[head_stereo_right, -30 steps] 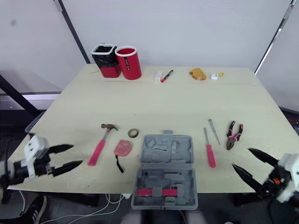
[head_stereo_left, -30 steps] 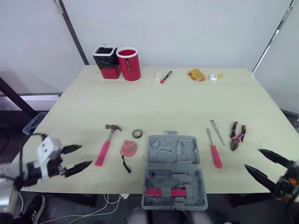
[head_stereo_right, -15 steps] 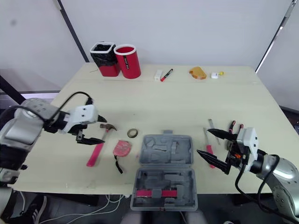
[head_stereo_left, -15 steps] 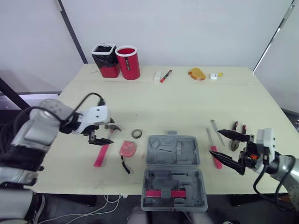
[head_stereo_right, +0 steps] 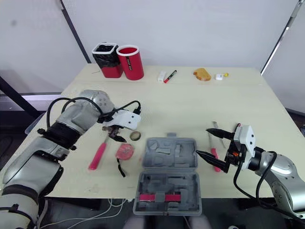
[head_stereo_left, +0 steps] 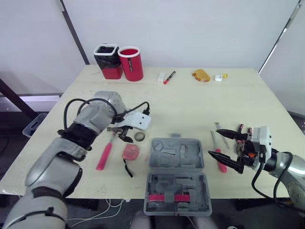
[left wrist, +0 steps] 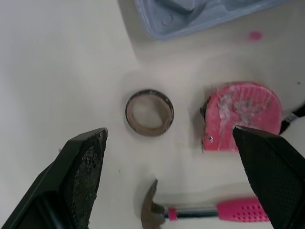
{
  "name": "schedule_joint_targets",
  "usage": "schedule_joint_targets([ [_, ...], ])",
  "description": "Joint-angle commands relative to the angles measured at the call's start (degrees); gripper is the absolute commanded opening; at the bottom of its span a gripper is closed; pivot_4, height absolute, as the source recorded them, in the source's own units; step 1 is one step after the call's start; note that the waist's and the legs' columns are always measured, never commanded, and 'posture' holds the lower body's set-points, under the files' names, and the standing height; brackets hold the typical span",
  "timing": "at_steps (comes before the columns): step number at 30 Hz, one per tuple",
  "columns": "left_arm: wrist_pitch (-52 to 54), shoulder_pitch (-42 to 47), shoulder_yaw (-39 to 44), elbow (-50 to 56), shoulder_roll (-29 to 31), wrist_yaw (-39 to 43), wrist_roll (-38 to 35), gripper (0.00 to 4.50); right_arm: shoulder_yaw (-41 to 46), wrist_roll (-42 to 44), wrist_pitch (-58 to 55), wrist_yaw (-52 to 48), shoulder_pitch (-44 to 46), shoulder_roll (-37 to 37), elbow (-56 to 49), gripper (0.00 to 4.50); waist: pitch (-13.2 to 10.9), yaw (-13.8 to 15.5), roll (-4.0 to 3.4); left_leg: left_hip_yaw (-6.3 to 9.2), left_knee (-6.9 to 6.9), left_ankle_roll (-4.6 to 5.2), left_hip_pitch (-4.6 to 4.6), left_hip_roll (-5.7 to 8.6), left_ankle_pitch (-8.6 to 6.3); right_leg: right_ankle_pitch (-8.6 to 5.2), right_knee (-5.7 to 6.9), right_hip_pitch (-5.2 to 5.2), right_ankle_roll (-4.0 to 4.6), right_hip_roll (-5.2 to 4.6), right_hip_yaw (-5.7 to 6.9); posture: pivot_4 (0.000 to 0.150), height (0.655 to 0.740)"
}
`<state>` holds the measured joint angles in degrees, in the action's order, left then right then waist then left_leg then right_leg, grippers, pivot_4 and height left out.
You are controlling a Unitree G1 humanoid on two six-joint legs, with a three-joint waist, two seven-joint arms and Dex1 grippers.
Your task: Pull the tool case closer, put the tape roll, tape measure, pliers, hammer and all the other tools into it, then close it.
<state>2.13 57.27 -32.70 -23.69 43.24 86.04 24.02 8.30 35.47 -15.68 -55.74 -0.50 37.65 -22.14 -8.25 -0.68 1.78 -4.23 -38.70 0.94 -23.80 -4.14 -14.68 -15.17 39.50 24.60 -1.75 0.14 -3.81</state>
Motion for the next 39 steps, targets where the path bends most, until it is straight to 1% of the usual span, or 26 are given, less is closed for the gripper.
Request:
schedule_joint_targets([
  [1, 1.2, 1.6, -0.5, 0.1, -0.6, -0.3, 2.8, 3.95, 1.7, 0.5, 0.2, 0.2, 0.1, 0.6, -1.9, 4.5, 0.0, -0.1, 0.0, 0.01, 0.0, 0.0, 0.0, 0.0, 0.0, 0.0, 0.0, 0.0, 0.0, 0.01, 0.0, 0.15, 0.74],
  [2, 1.3, 1.6, -0.6, -0.1, -0.8, -0.6, 3.5, 3.7, 1.6, 0.5, 0.2, 0.3, 0.2, 0.5, -1.9, 4.5, 0.0, -0.1, 0.0, 0.02, 0.0, 0.0, 0.01, 0.0, 0.0, 0.0, 0.01, 0.0, 0.0, 0.02, 0.0, 0.15, 0.74],
  [3, 1.2, 1.7, -0.9, -0.2, -0.9, -0.8, 4.2, 3.27, 1.6, 0.5, 0.1, 0.4, 0.2, 0.5, -2.0, 4.5, 0.0, -0.1, 0.0, 0.02, 0.0, 0.0, 0.01, 0.0, 0.0, 0.0, 0.02, 0.0, 0.0, 0.02, 0.0, 0.15, 0.74],
  [4, 1.1, 1.7, -1.1, -0.5, -1.1, -1.1, 5.0, 3.05, 1.5, 0.5, 0.1, 0.5, 0.2, 0.4, -2.0, 4.5, 0.0, 0.0, 0.0, 0.02, 0.0, 0.0, 0.01, 0.0, 0.0, 0.0, 0.02, 0.0, 0.0, 0.02, 0.0, 0.15, 0.74],
  [7, 1.2, 1.7, -1.6, -1.9, -2.6, -2.5, 6.4, 1.88, 1.3, 0.3, 0.1, 0.7, 0.5, 0.4, -1.8, 4.5, 0.0, 0.0, 0.0, 0.02, 0.0, 0.0, 0.0, 0.0, 0.0, 0.0, 0.02, 0.0, 0.0, 0.01, 0.0, 0.15, 0.74],
  [17, -0.3, 1.9, -2.7, -7.7, -6.5, -5.2, 10.0, 1.88, 0.7, -0.3, 0.2, 0.1, 1.7, 0.5, -0.6, 4.5, 0.0, 0.0, 0.01, 0.03, -0.05, 0.0, 0.0, 0.0, 0.0, 0.0, 0.07, -0.01, 0.0, 0.01, 0.01, 0.15, 0.74],
  [23, -2.6, 2.7, -3.3, -14.3, -8.0, -7.7, 11.5, 1.88, 0.5, -1.2, 0.8, -0.8, 1.3, 0.4, -0.4, 4.5, 0.0, 0.0, 0.01, 0.03, -0.07, 0.0, 0.0, 0.0, 0.0, 0.0, 0.1, -0.01, 0.0, 0.01, 0.01, 0.15, 0.74],
  [29, -4.3, 2.3, -3.2, -16.4, -9.0, -6.5, 10.9, 1.88, 0.5, -2.3, 1.7, -1.4, 1.1, 0.5, 0.4, 4.5, 0.0, 0.1, 0.01, 0.02, -0.08, 0.0, -0.01, 0.0, 0.0, 0.0, 0.11, 0.0, 0.0, 0.01, 0.01, 0.15, 0.74],
  [36, -6.4, 2.7, -4.0, -19.5, -10.5, -8.6, 12.7, 1.88, 0.5, -3.0, 2.4, -1.5, 0.2, 0.0, 0.2, 4.5, 0.0, 0.1, 0.01, 0.03, -0.1, 0.0, 0.0, 0.0, 0.0, 0.0, 0.15, 0.0, -0.01, 0.01, 0.01, 0.15, 0.74],
  [37, -6.6, 2.8, -4.3, -19.9, -10.6, -8.4, 12.9, 1.44, 0.5, -3.2, 2.5, -1.5, 0.1, -0.1, 0.2, 4.5, 0.0, 0.1, 0.01, 0.03, -0.1, 0.0, 0.0, 0.0, 0.0, 0.0, 0.15, 0.0, -0.01, 0.0, 0.01, 0.15, 0.74],
  [38, -6.9, 2.8, -4.4, -20.2, -10.7, -8.1, 13.0, 1.44, 0.4, -3.4, 2.7, -1.5, 0.0, -0.2, 0.3, 4.5, 0.0, 0.1, 0.01, 0.03, -0.11, 0.0, 0.0, 0.0, 0.0, 0.0, 0.16, 0.0, 0.0, 0.01, 0.01, 0.15, 0.74],
  [39, -7.1, 2.9, -4.6, -20.4, -10.8, -7.9, 13.2, 1.16, 0.4, -3.4, 2.8, -1.5, 0.0, -0.3, 0.3, 4.5, 0.0, 0.1, 0.01, 0.03, -0.11, 0.0, 0.0, 0.0, 0.0, 0.0, 0.16, 0.0, 0.0, 0.01, 0.01, 0.15, 0.74],
])
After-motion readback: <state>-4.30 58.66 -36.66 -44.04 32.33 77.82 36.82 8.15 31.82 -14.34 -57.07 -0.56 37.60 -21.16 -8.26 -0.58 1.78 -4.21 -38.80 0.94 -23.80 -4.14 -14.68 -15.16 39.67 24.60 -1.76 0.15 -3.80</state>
